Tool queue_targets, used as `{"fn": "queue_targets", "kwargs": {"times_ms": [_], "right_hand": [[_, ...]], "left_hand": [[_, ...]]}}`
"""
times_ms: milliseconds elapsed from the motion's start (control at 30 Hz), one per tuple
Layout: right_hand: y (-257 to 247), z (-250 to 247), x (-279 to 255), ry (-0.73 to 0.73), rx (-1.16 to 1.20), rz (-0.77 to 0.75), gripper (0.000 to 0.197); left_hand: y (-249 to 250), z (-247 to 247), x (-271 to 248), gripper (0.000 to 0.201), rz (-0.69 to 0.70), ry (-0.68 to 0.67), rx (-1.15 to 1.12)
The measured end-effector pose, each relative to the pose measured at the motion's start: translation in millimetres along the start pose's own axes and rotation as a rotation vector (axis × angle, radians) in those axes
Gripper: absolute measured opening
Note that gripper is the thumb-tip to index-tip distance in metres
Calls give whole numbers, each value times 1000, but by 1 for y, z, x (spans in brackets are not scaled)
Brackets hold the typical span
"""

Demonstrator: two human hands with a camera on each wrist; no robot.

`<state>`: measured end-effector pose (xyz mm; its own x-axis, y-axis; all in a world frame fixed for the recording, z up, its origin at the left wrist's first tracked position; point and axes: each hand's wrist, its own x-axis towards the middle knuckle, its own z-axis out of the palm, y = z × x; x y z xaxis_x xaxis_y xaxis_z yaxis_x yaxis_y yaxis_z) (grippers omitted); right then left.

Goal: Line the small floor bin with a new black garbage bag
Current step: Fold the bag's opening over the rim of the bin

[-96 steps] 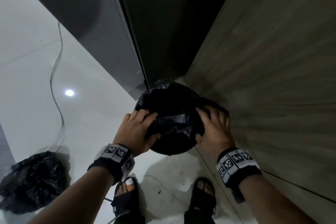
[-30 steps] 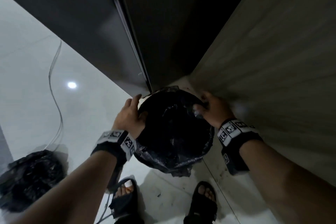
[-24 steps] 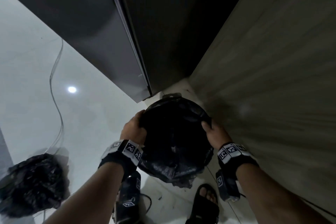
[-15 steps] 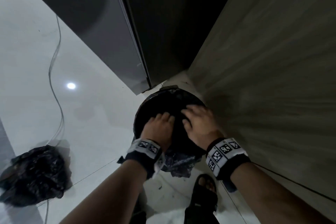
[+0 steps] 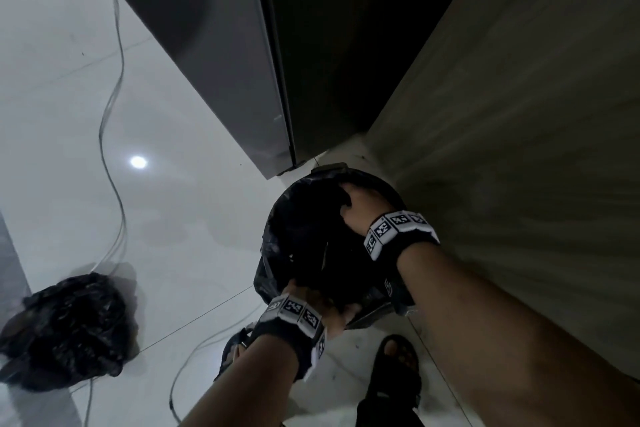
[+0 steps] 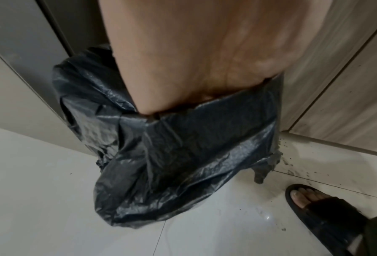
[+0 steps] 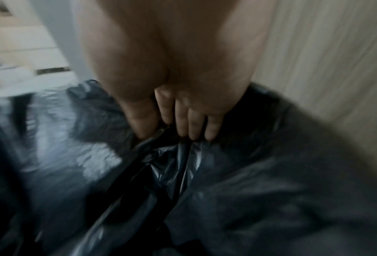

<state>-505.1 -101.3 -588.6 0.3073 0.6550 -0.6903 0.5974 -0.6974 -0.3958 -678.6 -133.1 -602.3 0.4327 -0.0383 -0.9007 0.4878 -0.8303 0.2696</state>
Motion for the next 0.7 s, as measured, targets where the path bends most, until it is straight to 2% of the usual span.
{"fn": "queue_targets", "kwargs": {"times_ms": [67,133,200,233,300,400,433,467,533,633,700], "right_hand": [[3,-1,-8,-26,13,-15,51],[4,-1,-18,-49,2,-27,51],[7,0,-24,-35,-23,-37,49],[9,-1,-25,-19,-31,-41,49],[17,-2,-24,-2,-18,-22,55],[29,-2,-22,-21,15,26,73],[30,-1,-23,-36,23,25,77],[31,0,-26,-42,34,16,78],[30,0,-33,-10,66,-3,72],[32,-3,-50,186,92,-90,58],[39,-6,-63,365,51,-124,53]], "left_hand": [[1,-10,-2,61,-9,81,-117],[1,-24,-5,49,-44,303,-203],[-5,-39,-5,36,-107,508,-160],[-9,-46,-4,36,-135,556,-92],[-21,-54,-2,47,-207,535,125],[-43,-43,7,81,-324,349,462],[-48,-39,11,90,-340,343,491],[-51,-36,11,97,-330,391,461],[-51,-39,5,109,-233,597,294],[-46,-53,-22,98,-94,906,88],[-49,-57,-40,91,-133,1002,-26]]}}
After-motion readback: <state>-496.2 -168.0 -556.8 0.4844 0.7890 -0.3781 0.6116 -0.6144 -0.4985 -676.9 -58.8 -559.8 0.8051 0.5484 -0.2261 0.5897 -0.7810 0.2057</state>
